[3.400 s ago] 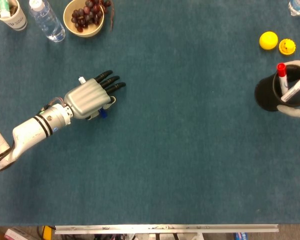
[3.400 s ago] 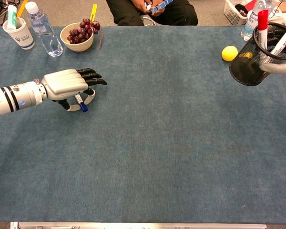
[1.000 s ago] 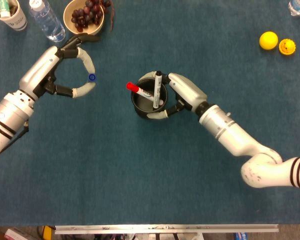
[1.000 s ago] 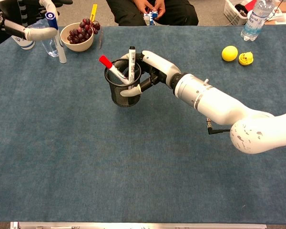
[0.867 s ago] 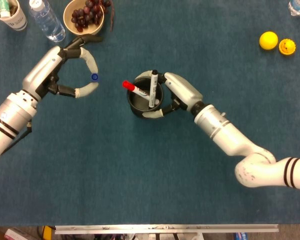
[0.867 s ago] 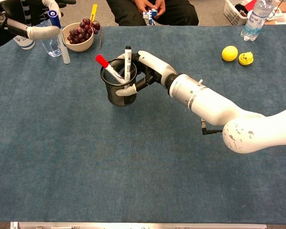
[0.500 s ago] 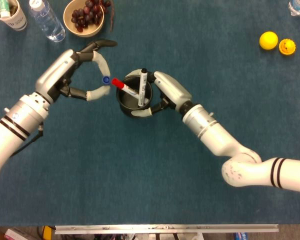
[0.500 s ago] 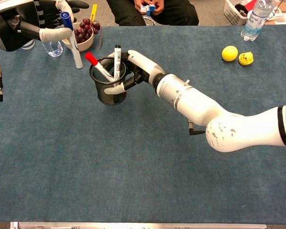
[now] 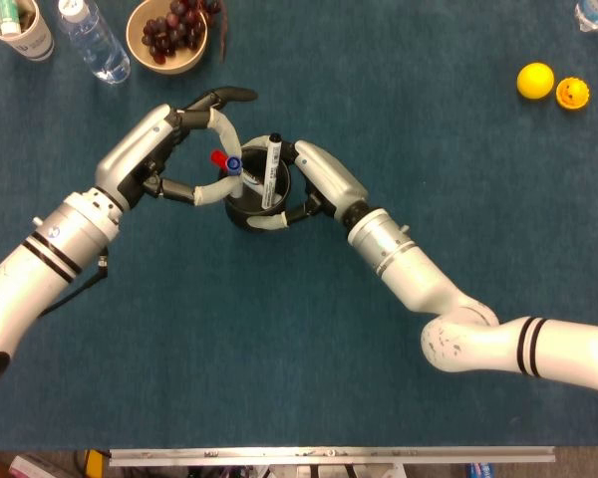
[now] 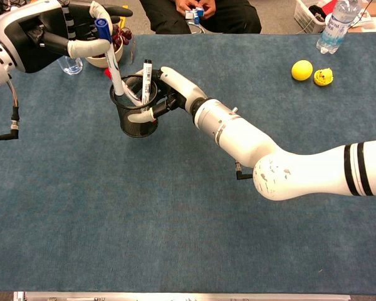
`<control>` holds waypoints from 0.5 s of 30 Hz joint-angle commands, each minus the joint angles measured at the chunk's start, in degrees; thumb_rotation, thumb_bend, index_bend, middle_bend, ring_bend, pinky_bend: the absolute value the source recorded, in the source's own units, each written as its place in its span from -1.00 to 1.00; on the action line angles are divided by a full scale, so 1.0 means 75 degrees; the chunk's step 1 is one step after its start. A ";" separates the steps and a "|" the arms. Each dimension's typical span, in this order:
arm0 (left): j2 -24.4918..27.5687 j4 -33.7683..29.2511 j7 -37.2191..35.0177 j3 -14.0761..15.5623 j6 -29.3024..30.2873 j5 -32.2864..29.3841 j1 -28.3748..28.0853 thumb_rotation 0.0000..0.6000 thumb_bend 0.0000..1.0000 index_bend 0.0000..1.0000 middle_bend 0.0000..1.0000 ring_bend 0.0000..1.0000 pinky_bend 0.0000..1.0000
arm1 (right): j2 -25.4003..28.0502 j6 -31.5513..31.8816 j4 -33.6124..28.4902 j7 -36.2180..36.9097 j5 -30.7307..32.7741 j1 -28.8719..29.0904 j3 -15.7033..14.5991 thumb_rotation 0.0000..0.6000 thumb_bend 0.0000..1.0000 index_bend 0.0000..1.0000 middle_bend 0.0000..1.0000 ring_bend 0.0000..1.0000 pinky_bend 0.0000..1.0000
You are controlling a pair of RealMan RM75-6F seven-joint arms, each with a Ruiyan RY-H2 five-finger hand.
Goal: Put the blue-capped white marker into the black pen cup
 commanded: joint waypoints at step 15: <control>-0.0220 0.0303 0.0054 -0.0008 -0.0312 -0.0057 -0.0032 1.00 -0.41 -0.25 -0.83 -1.00 -1.00 | -0.0069 -0.0030 -0.0038 0.0134 -0.0075 -0.0055 0.0092 1.00 -0.13 -0.09 -0.14 -0.33 -0.33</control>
